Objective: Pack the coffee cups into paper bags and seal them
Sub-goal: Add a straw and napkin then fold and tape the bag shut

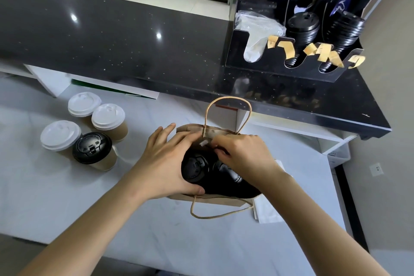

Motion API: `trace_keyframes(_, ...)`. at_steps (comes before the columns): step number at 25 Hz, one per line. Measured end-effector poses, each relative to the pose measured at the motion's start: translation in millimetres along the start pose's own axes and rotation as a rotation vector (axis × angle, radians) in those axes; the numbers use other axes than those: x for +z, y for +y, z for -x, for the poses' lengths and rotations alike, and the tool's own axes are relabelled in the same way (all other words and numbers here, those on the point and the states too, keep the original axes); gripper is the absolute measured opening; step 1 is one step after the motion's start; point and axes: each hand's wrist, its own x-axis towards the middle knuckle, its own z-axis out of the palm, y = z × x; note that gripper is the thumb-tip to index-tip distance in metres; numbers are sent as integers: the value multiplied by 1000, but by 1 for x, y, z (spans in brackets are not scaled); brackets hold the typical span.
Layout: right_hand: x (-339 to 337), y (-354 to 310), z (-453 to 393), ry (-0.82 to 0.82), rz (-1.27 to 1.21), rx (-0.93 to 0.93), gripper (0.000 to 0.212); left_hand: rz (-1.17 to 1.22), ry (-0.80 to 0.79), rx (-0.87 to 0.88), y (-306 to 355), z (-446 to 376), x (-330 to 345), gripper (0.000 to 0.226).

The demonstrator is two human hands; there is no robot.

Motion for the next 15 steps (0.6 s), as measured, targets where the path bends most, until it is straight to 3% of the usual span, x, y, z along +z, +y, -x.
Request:
trace_keyframes(4, 13, -2, -12, -105, 162, -12, 11, 70, -5, -31, 2, 1, -2, 132)
trace_keyframes(9, 19, -11, -24, -385, 241, 31, 19, 113, -12, -43, 0, 4, 0, 136)
trace_keyframes(15, 20, -5, -24, -423, 176, 110, 19, 131, -17, -34, -1, 3, -2, 134)
